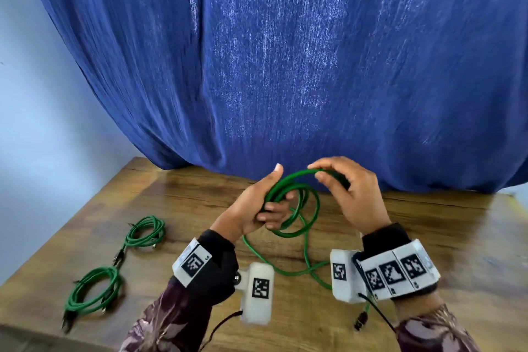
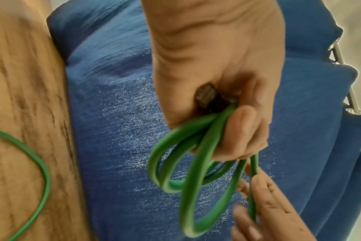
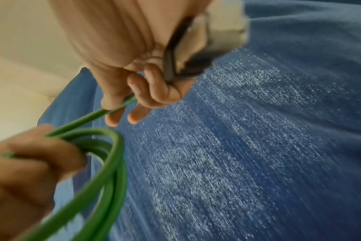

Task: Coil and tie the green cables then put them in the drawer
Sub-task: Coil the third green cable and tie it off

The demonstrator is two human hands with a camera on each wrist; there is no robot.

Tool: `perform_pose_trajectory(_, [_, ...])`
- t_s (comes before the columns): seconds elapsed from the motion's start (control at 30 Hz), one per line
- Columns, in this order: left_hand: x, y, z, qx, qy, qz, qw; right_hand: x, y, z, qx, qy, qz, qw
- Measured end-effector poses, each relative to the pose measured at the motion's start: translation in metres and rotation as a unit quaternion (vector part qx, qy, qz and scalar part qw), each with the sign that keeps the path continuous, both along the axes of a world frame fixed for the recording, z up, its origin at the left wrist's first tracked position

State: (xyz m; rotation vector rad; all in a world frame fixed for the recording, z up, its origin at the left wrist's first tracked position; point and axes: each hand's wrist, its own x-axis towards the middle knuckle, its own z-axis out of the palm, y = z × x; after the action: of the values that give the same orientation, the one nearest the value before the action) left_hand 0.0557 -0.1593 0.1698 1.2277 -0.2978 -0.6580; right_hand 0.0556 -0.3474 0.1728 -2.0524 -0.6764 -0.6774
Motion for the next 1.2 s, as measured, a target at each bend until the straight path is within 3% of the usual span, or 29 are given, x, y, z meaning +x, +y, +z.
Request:
perform_pose_trajectory(0.2, [0.004, -0.002, 0.000, -0.095, 0.005, 0.002, 0.995, -0.001, 0.006, -0.016, 0.048, 0.088, 0.006, 0.995])
perform_pose_trajectory(0.33, [0.004, -0.004, 0.002, -0.108, 0.008, 0.027, 0.994, -0.010, 0.011, -0.013, 0.146, 0.179, 0.103, 0.967])
perform_pose_trajectory(0.43, [0.002, -0.007, 0.004, -0.099, -0.013, 0.039, 0.994, -0.006, 0.010, -0.016, 0.078, 0.158, 0.089, 0.980])
perform_pose_trajectory(0.57, [0.004, -0.013, -0.005, 0.009, -0.120, 0.113, 0.986, 0.002, 0.009, -0.020, -0.003, 0.116, -0.014, 0.993])
perform_pose_trajectory(0.7, [0.009, -0.007, -0.005, 0.167, -0.218, 0.140, 0.952, 0.003, 0.005, -0.021, -0.111, 0.098, -0.078, 0.986])
perform_pose_trajectory(0.9, [0.011, -0.015, 0.000, 0.373, -0.384, 0.078, 0.841, 0.000, 0.008, -0.013, -0.218, 0.098, -0.071, 0.968])
perform_pose_trajectory(1.07, [0.010, -0.021, 0.003, 0.406, -0.385, 0.073, 0.826, -0.003, 0.006, -0.014, -0.144, 0.139, -0.053, 0.978])
perform_pose_trajectory(1.2, [0.010, -0.023, -0.011, 0.412, -0.385, 0.165, 0.809, -0.001, -0.001, -0.013, -0.013, 0.173, -0.071, 0.982])
